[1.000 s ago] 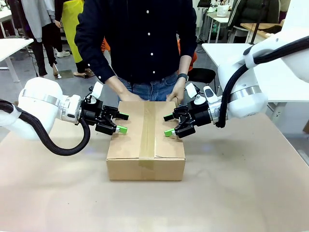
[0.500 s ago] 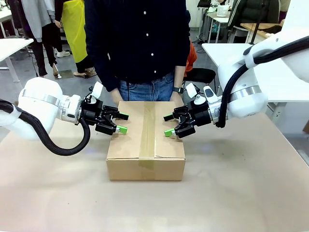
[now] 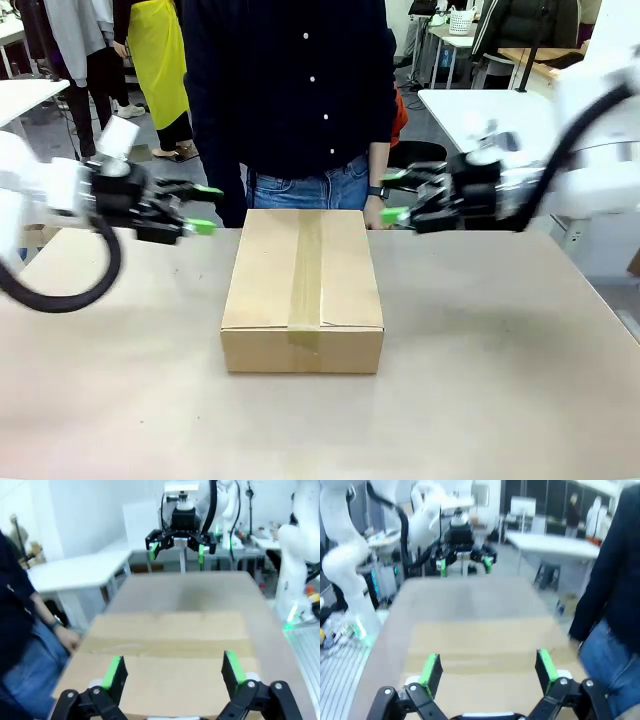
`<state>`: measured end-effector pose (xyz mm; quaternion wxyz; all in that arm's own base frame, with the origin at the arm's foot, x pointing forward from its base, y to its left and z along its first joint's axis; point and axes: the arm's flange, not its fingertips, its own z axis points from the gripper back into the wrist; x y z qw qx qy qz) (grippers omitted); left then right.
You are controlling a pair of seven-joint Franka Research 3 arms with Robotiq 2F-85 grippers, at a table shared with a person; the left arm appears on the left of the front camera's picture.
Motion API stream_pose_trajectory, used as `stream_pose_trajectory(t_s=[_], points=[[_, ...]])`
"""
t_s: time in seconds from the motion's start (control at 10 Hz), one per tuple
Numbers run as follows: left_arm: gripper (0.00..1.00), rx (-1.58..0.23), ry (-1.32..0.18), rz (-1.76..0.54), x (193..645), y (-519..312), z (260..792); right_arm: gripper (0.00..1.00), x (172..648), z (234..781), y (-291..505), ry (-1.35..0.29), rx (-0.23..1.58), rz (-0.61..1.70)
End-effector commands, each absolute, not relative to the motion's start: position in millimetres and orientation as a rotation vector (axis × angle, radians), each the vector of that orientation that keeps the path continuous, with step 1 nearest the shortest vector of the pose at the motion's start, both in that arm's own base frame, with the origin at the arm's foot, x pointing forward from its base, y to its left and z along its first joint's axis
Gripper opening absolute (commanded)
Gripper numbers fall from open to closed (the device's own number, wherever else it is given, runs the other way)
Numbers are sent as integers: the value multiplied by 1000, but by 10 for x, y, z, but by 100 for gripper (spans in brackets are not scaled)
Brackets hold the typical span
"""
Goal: Pack the gift set into the box.
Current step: Press and hold the closed box until the human finishes sealing it.
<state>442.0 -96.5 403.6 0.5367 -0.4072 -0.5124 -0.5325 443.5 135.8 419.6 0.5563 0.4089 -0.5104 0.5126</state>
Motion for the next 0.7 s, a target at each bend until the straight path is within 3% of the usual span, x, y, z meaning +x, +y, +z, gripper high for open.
stream_pose_trajectory(t_s=[0.0, 0.3, 0.4, 0.5, 0.6], points=[[100, -1024, -1428, -1255, 3920, -306, 4183, 100, 3906, 4382, 717, -1404, 996, 1107], [100, -1110, -1820, -1028, 3265, 715, 3789, 100, 3469, 4145, -159, -1614, 834, 784], [100, -1113, -1892, -957, 3145, 875, 3639, 100, 3437, 3960, -290, -1608, 780, 678], [100, -1054, -1697, -1051, 3475, 539, 4178, 100, 3871, 4491, -150, -1523, 881, 882], [100, -1054, -1697, -1051, 3475, 539, 4178, 100, 3871, 4491, -150, -1523, 881, 882]])
